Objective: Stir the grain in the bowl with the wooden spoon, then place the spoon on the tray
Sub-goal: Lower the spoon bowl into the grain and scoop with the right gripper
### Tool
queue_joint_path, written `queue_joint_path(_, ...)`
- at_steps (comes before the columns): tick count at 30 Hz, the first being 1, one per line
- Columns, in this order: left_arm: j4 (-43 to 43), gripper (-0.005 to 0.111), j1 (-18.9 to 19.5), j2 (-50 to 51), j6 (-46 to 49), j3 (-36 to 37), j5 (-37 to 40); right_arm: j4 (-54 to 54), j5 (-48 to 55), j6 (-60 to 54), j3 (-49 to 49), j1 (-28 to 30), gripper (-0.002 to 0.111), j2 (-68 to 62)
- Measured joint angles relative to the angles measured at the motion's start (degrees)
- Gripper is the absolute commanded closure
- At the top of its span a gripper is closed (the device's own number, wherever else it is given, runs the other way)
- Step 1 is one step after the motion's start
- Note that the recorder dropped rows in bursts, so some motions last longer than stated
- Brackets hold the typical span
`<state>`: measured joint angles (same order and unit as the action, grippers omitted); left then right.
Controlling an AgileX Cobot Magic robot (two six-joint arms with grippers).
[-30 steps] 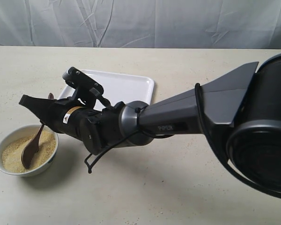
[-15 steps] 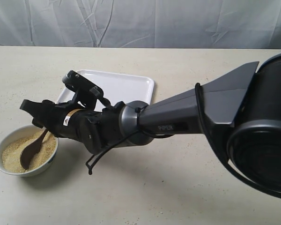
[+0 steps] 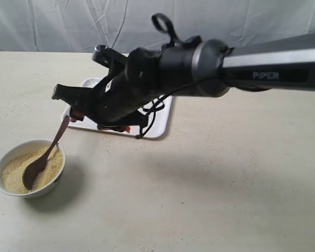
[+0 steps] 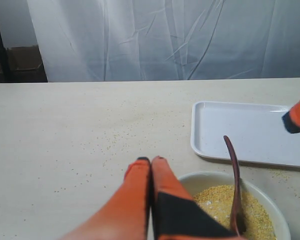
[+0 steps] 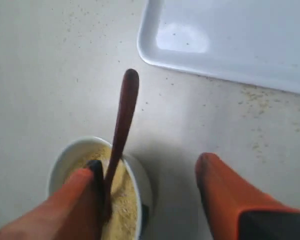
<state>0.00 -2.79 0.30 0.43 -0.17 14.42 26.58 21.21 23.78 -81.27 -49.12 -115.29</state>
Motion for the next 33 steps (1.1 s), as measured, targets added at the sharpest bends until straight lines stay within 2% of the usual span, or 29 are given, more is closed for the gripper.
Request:
queue_joint_path(2, 0.0, 0.107, 0.0, 0.0, 0.0, 0.0, 0.0, 5.98, 7.88, -11.74, -0.56, 3.2, 0.092, 1.34)
queue_joint_path(3, 0.0, 0.107, 0.0, 0.0, 0.0, 0.0, 0.0, 9.08, 10.94, -16.97, -0.56, 3.96, 0.11, 1.59)
queue_joint_path(5, 0.0, 0.107, 0.0, 0.0, 0.0, 0.0, 0.0, 14.14, 15.31, -25.33, -0.56, 4.36, 0.108, 1.67)
queue_joint_path(9, 0.0, 0.107, 0.0, 0.0, 0.0, 0.0, 0.0, 17.08, 14.83, -30.46, -0.56, 1.17, 0.108, 1.43)
queue_joint_path(15, 0.0, 0.107, 0.0, 0.0, 0.0, 0.0, 0.0, 17.56, 7.76, -31.47, -0.56, -5.31, 0.108, -0.02)
queue_joint_path(19, 0.0, 0.107, 0.0, 0.0, 0.0, 0.0, 0.0, 17.56, 4.8, -31.9, -1.04, -7.67, 0.108, -1.77)
queue_joint_path(33, 0.0, 0.107, 0.0, 0.0, 0.0, 0.0, 0.0, 21.47, 1.83, -32.29, -7.25, -9.25, 0.108, -10.03)
